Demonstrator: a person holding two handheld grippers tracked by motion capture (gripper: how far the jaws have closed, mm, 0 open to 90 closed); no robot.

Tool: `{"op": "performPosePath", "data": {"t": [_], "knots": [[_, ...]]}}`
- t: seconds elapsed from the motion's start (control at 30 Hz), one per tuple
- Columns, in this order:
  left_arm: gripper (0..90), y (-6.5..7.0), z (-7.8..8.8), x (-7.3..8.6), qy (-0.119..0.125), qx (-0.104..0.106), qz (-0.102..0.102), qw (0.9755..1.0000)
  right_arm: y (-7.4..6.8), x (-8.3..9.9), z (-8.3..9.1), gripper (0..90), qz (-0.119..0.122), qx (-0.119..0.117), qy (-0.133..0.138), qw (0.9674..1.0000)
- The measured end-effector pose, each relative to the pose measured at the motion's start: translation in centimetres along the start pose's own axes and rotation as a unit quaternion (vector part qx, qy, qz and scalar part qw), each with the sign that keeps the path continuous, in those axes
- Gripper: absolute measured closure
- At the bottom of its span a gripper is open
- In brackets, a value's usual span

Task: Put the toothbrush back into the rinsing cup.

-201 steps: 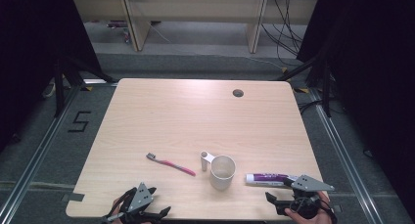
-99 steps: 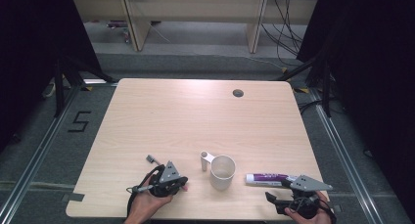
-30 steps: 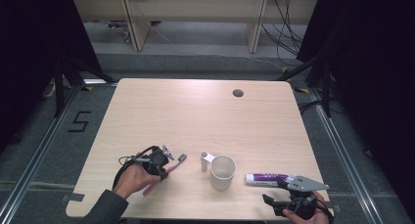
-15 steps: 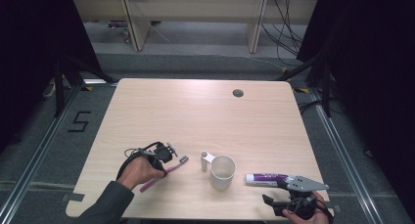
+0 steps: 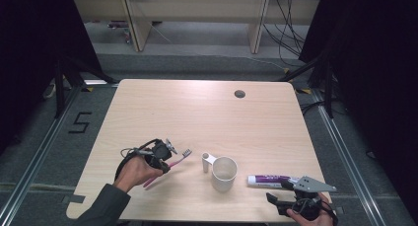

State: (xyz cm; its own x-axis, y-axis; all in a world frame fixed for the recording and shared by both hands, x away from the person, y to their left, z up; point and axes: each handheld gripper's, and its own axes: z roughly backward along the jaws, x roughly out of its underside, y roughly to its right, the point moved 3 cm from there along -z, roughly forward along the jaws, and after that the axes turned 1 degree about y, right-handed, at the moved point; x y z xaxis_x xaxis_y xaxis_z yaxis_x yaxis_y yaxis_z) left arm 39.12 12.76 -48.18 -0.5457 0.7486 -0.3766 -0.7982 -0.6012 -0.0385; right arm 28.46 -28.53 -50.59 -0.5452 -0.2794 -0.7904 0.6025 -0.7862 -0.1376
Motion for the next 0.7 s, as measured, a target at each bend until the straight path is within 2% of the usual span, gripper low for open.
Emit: {"op": "performPosePath", "data": {"t": [0.03, 0.1, 0.13, 0.17, 0.23, 0.27, 0.3, 0.33, 0.37, 0.4, 0.47, 0.53, 0.57, 0.6, 0.67, 0.7], "knots": [[83.0, 0.0, 0.0, 0.0, 0.0, 0.0, 0.0, 1.0, 0.0, 0.0, 0.0, 26.1, 0.0, 0.0, 0.0, 1.0], [83.0, -0.2, 1.1, -0.1, 0.04, -0.002, 0.006, 0.9992, 0.0, 0.0, 0.0, 26.1, 0.0, 0.0, 0.001, 1.0], [83.0, -0.2, 1.1, -0.1, 0.04, -0.002, 0.006, 0.9992, 0.0, 0.0, 0.0, 26.1, 0.0, 0.0, 0.001, 1.0], [83.0, 0.0, 1.8, -0.1, 0.072, -0.004, 0.026, 0.9971, 0.0, 0.0, 0.0, 26.1, -0.001, -0.001, 0.002, 1.0], [83.0, -0.2, 2.5, -0.2, 0.094, -0.004, 0.015, 0.9955, 0.0, 0.0, 0.0, 26.1, -0.002, -0.001, 0.004, 1.0], [83.0, 0.0, 2.8, -0.3, 0.124, -0.011, 0.021, 0.9921, 0.0, 0.0, 0.0, 26.1, -0.006, -0.004, 0.003, 1.0], [83.0, 0.0, 2.8, -0.3, 0.124, -0.011, 0.021, 0.9921, 0.0, 0.0, 0.0, 26.1, -0.006, -0.004, 0.003, 1.0], [82.9, 0.0, 3.2, -0.3, 0.137, -0.006, 0.021, 0.9904, 0.0, 0.0, 0.0, 26.1, -0.005, -0.001, 0.003, 1.0], [82.9, 0.1, 3.3, -0.4, 0.151, -0.005, 0.027, 0.9881, 0.0, 0.0, 0.0, 26.1, -0.005, -0.001, 0.003, 1.0], [82.9, 0.3, 3.7, -0.5, 0.183, -0.013, 0.04, 0.9822, 0.0, 0.0, 0.0, 26.1, -0.004, -0.001, 0.004, 1.0], [82.9, 0.3, 4.0, -0.7, 0.208, -0.015, 0.042, 0.9772, 0.0, 0.0, 0.0, 26.1, -0.004, -0.001, 0.004, 1.0], [82.9, 0.3, 4.2, -0.9, 0.224, -0.01, 0.044, 0.9735, 0.2, 0.0, -0.1, 26.1, 0.004, 0.003, 0.006, 1.0], [83.0, 0.3, 4.2, -0.9, 0.224, -0.01, 0.044, 0.9735, 0.2, 0.0, -0.1, 26.1, 0.004, 0.003, 0.006, 1.0], [83.0, 0.3, 4.3, -1.0, 0.239, -0.012, 0.045, 0.9699, 0.0, 0.0, 0.0, 26.1, -0.01, 0.0, 0.0, 0.9999], [83.0, 0.3, 4.4, -1.3, 0.265, -0.011, 0.054, 0.9628, 0.0, 0.0, 0.0, 26.0, -0.005, -0.001, 0.002, 1.0], [83.0, 0.4, 4.6, -1.5, 0.281, -0.014, 0.055, 0.958, 0.0, 0.0, 0.0, 26.0, -0.008, 0.001, 0.001, 1.0]]}}
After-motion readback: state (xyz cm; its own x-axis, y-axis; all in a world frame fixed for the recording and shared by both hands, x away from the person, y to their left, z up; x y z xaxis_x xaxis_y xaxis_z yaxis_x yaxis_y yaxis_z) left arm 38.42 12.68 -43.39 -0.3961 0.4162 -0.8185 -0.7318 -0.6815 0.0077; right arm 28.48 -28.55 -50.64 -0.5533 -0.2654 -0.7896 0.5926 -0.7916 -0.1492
